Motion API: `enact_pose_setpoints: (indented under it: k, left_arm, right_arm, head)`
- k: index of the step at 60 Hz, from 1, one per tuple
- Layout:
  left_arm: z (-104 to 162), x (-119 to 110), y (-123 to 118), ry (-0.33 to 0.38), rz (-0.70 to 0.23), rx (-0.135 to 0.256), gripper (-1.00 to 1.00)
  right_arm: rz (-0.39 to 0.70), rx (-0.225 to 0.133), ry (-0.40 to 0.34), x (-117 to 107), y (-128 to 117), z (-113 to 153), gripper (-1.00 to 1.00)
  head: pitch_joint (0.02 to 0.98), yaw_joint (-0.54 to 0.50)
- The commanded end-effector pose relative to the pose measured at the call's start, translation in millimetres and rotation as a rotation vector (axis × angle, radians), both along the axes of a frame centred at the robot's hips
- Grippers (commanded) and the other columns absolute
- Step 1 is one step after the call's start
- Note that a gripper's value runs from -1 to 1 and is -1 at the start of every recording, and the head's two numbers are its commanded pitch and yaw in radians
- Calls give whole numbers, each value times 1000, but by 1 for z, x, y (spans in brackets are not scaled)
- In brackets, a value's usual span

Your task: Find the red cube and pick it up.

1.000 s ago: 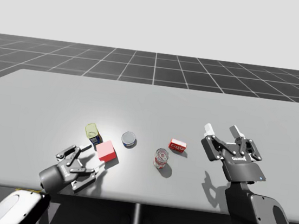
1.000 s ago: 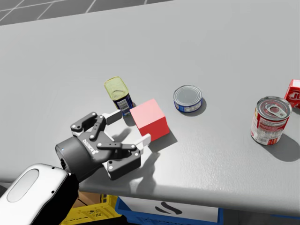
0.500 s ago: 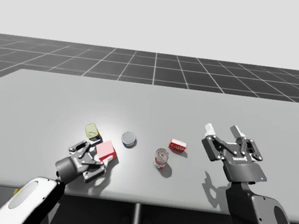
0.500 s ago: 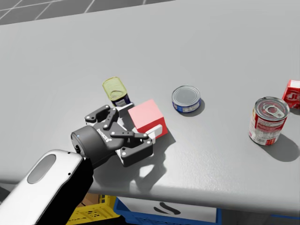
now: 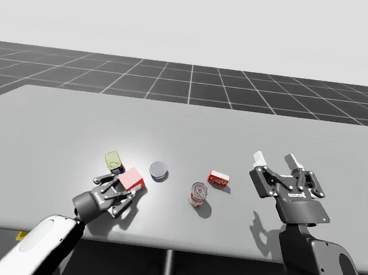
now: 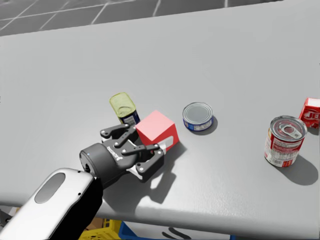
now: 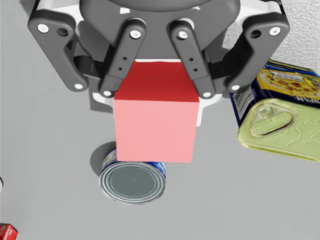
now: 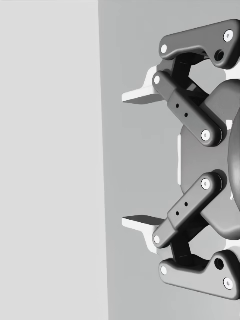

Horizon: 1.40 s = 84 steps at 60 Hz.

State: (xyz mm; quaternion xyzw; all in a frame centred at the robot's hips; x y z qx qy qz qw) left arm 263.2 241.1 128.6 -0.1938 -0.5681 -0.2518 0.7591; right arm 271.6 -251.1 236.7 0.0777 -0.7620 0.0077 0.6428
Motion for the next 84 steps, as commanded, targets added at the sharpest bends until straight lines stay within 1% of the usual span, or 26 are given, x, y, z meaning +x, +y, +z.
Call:
enact_pose_setpoints:
  k: [1,8,9,13,15,21,25,30,33,37,45,52,58,60,64,70,72,75,76,80,82,84]
  left_arm:
    - [-5,-9,-4,31,-116,-10,1000]
    - [-5,-11,-4,34,-129,-11,1000]
    - [-5,-11,-4,35,-134,-11,1000]
    - [-5,-12,-5,37,-140,-13,1000]
    - [-5,-13,-6,37,-143,-14,1000]
    - [-4,-15,-6,34,-154,-17,1000]
    - [-4,-17,-7,30,-161,-18,1000]
    - [-2,-18,-7,26,-165,-19,1000]
    - [3,-20,-8,15,-162,-24,1000]
    - [10,-22,-11,-1,-152,-19,1000]
    - [32,-27,-16,-62,-126,34,1000]
    - [56,-26,-18,-114,-113,39,1000]
    - [71,-24,-18,-151,-98,42,1000]
    - [79,-22,-18,-180,-81,54,1000]
    - [90,-19,-18,-210,-61,59,1000]
    - [111,-13,-17,-254,-24,54,1000]
    - [119,-11,-16,-272,-8,48,1000]
    - [131,-9,-16,-300,8,40,1000]
    - [137,-7,-16,-317,25,35,1000]
    - [154,-3,-17,-360,79,10,1000]
    - [171,2,-16,-405,126,-22,1000]
    - [181,4,-16,-411,150,-58,1000]
  right_arm:
    - [-3,-1,0,0,-1,0,-1000]
    - [-9,-2,1,1,-1,0,-1000]
    - [-10,-1,2,1,-1,0,-1000]
    - [-13,-1,5,1,-2,0,-1000]
    - [-15,-2,7,1,-2,0,-1000]
    - [-20,0,11,1,-3,0,-1000]
    - [-21,0,12,2,-4,0,-1000]
    - [-22,-1,13,2,-5,-1,-1000]
    - [-23,0,13,3,-5,-1,-1000]
    - [-27,0,19,3,-6,-1,-1000]
    - [-32,1,27,4,-8,-1,-1000]
    - [-31,6,28,4,-9,-1,-1000]
    - [-26,9,26,4,-10,-2,-1000]
    - [-23,10,26,5,-11,-2,-1000]
    - [-22,12,28,5,-11,-2,-1000]
    - [-21,14,29,5,-12,-1,-1000]
    - [-14,23,33,5,-12,-1,-1000]
    - [6,19,30,5,-11,-1,-1000]
    - [3,28,31,5,-11,-1,-1000]
    - [4,26,28,5,-12,-1,-1000]
    - [15,11,15,5,-13,-2,-1000]
    - [9,6,11,6,-14,-2,-1000]
  head:
    - [790,274]
    - [680,278]
    - [647,280]
    - [607,283]
    - [571,285]
    - [510,283]
    - [487,284]
    - [475,289]
    - [472,295]
    - [471,299]
    - [469,307]
    - [464,309]
    - [461,309]
    - [460,308]
    - [458,306]
    - [457,305]
    - [456,305]
    - [454,305]
    - [454,304]
    - [452,302]
    - [451,301]
    - [450,300]
